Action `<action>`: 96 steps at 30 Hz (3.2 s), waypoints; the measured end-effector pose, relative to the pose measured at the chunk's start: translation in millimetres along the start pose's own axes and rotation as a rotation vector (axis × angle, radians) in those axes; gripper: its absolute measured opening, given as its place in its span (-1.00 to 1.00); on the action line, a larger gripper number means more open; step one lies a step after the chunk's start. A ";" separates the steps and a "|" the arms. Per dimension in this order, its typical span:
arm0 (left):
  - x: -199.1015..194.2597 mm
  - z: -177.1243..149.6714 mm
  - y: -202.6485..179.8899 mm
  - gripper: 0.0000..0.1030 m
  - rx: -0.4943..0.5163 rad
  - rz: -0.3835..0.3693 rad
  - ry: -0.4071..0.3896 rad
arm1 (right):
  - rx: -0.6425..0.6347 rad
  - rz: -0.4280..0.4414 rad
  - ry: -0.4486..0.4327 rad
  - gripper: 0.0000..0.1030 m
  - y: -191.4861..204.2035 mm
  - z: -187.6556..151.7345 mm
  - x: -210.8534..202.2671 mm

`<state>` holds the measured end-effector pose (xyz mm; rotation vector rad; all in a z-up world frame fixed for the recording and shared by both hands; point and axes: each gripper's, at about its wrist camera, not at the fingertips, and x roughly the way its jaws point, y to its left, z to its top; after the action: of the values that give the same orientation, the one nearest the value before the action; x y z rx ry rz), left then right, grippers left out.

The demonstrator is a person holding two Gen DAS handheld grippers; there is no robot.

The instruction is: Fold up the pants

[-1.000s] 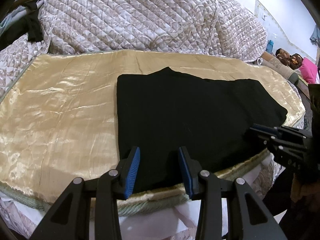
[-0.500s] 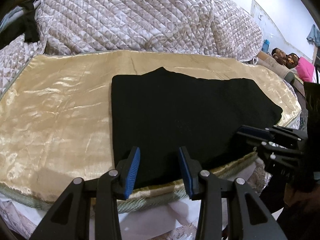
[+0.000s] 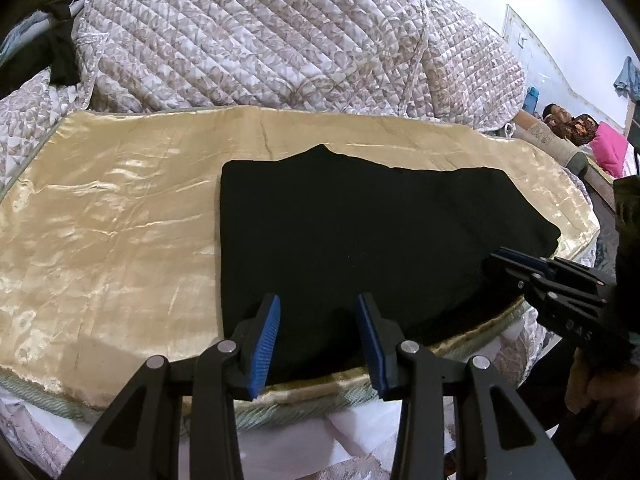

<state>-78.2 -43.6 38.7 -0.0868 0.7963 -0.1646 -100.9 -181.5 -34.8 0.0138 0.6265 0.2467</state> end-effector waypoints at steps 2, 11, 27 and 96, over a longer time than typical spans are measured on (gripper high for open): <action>3.6 -1.8 0.4 -0.18 0.006 0.004 0.013 | -0.017 0.022 -0.002 -0.60 4.3 0.6 0.1; 8.1 -3.8 3.4 -0.17 0.014 -0.003 0.025 | 0.226 -0.109 -0.014 -0.30 -63.7 3.2 -6.0; 7.7 -3.5 4.0 -0.16 0.022 0.003 0.023 | 0.663 -0.269 -0.080 0.23 -148.3 -25.6 -35.5; -20.6 -2.7 105.8 -0.16 -0.325 0.190 -0.054 | -0.199 0.365 0.073 0.04 132.3 26.2 42.5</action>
<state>-82.2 64.1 36.5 -0.3200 0.7673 0.1484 -82.1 -41.7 -26.6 -0.0736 0.6679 0.6643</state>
